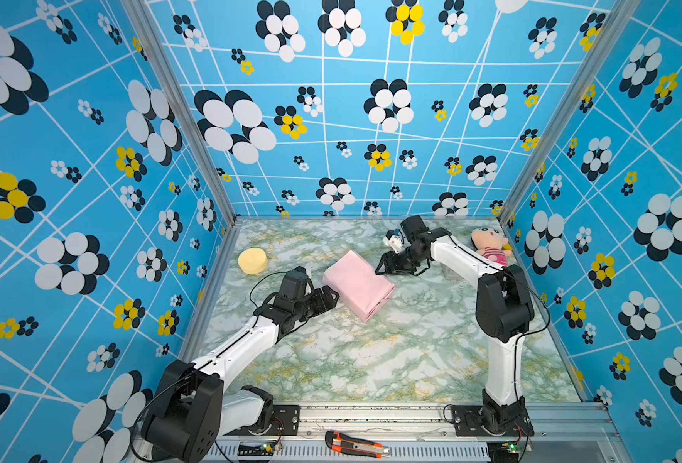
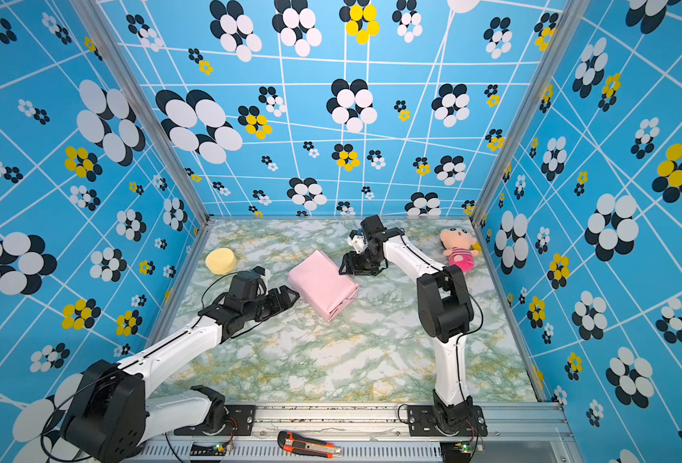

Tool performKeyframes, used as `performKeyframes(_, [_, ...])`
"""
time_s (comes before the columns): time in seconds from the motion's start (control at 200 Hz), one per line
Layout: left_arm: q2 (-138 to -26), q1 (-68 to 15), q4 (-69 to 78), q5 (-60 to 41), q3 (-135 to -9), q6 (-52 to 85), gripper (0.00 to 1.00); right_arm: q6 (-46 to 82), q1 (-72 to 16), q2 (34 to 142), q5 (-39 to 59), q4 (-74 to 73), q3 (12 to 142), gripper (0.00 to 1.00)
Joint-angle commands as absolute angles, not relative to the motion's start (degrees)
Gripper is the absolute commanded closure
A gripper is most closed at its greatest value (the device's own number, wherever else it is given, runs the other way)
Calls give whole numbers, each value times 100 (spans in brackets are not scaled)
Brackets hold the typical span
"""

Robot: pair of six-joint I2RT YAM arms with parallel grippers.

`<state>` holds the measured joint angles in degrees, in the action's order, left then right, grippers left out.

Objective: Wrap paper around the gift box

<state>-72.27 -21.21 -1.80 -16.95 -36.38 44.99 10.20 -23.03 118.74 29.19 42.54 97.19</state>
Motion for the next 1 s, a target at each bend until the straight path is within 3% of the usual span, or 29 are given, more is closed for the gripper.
performKeyframes(0.0, [-7554,-2069,608,-2160,-3612,4752,15,976,-2430,11639,3421,4728,9491,37])
performKeyframes(0.215, [-8304,-2085,820,-2418,-4034,4621,16,2003,-2632,10791,4095,4200,8306,37])
performKeyframes(0.33, [-8459,-2083,665,-2431,-4215,4506,16,2137,-2546,10478,3133,4500,8286,32])
performKeyframes(0.7, [-9017,-2085,682,-2487,-4474,4408,19,1796,-2680,11840,3068,5265,9675,33])
performKeyframes(0.86, [-9233,-2150,780,-2589,-4574,4461,23,1802,-2746,12103,3127,5196,9812,38])
performKeyframes(0.995, [-9314,-2391,925,-2472,-4681,4447,28,1802,-2819,12188,3318,4978,9736,50])
